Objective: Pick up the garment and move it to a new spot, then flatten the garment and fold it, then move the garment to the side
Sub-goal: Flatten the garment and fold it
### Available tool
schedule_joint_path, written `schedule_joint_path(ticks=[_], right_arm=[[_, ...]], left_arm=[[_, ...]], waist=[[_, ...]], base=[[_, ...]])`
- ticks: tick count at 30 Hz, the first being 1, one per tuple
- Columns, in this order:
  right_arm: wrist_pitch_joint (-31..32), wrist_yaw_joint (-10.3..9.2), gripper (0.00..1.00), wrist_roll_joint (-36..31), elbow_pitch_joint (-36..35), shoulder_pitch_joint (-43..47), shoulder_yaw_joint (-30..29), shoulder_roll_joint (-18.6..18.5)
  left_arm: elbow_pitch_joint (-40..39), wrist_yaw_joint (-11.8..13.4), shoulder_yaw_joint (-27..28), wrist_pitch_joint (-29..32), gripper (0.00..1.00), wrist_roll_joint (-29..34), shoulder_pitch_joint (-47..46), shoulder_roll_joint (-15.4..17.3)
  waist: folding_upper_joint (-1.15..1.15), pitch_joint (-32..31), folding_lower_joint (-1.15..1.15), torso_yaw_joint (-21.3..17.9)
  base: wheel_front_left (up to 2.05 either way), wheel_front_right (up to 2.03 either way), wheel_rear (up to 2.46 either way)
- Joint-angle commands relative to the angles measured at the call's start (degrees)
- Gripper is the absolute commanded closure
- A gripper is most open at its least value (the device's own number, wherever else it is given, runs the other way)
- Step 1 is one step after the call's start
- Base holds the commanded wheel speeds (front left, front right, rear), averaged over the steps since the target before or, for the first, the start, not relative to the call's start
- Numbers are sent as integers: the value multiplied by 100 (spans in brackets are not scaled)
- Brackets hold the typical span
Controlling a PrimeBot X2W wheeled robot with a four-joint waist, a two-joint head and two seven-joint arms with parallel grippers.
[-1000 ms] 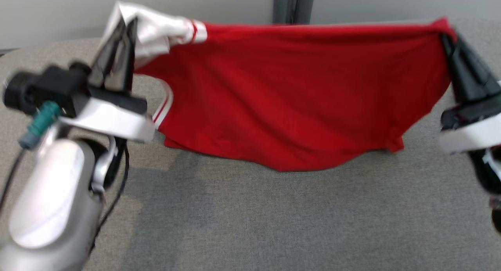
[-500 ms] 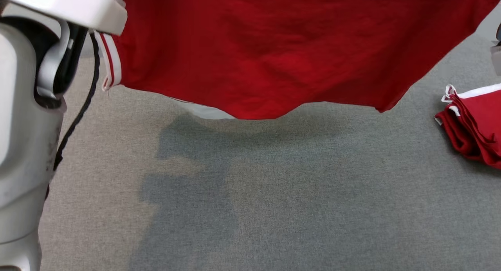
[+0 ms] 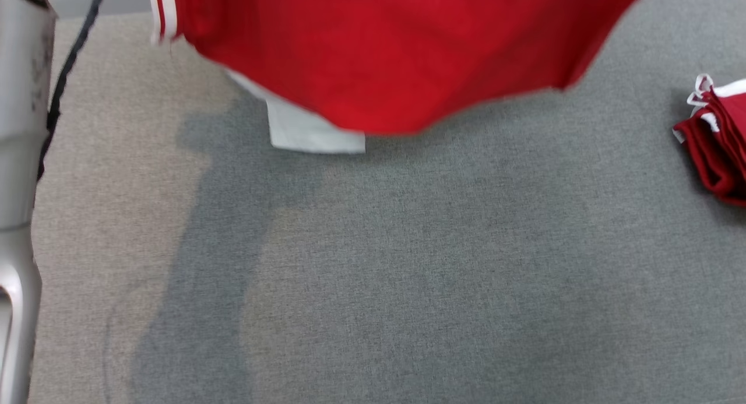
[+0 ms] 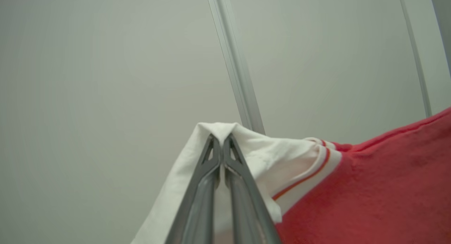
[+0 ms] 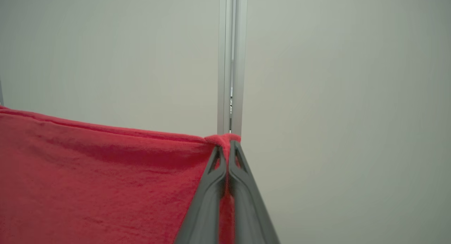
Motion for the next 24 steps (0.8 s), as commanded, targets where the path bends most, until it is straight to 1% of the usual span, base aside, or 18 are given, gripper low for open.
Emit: schedule_joint_path(ticks=[1, 4, 7, 11, 14, 18, 21, 22, 24], right_arm=[[-174, 1, 100, 51, 282, -237, 55, 74], [-515, 1, 100, 110, 1038, -767, 156, 286], [-874, 1, 100, 170, 1740, -1186, 171, 479], [-1072, 1, 100, 236, 2563, -1456, 364, 768], [-1137, 1, 100, 331, 3052, -1307, 643, 966], [-1179, 1, 100, 651, 3619, -946, 887, 1221], [-1214, 1, 100, 848, 3957, -570, 1062, 1265], [-1214, 1, 100, 848, 3957, -570, 1062, 1265], [-1216, 0, 100, 1004, 4115, -324, 1166, 1312]], left_arm=[[287, -35, -16, -161, 100, 31, -254, -15], [999, -81, -83, -500, 100, 74, -738, -119], [1671, -104, -135, -696, 100, 82, -1107, -216], [2467, -116, -78, -817, 100, -77, -1267, -392], [3089, -132, -61, -785, 100, -231, -1028, -568], [3854, -128, 88, -748, 100, -529, -615, -794], [4283, -127, 253, -794, 100, -801, -152, -956], [4283, -127, 253, -794, 100, -801, -152, -956], [4443, -138, 276, -788, 100, -883, 166, -1014]], waist=[[0, 167, 0, -60], [0, 219, 0, -71], [0, 282, 0, -49], [0, 429, 0, -11], [0, 558, 0, 34], [0, 736, 0, 74], [0, 815, 0, 129], [0, 815, 0, 129], [0, 848, 0, 145]], base=[[0, 0, 0], [0, 0, 0], [0, 0, 0], [0, 0, 0], [0, 0, 0], [0, 0, 0], [0, 0, 0], [0, 0, 0], [0, 0, 0]])
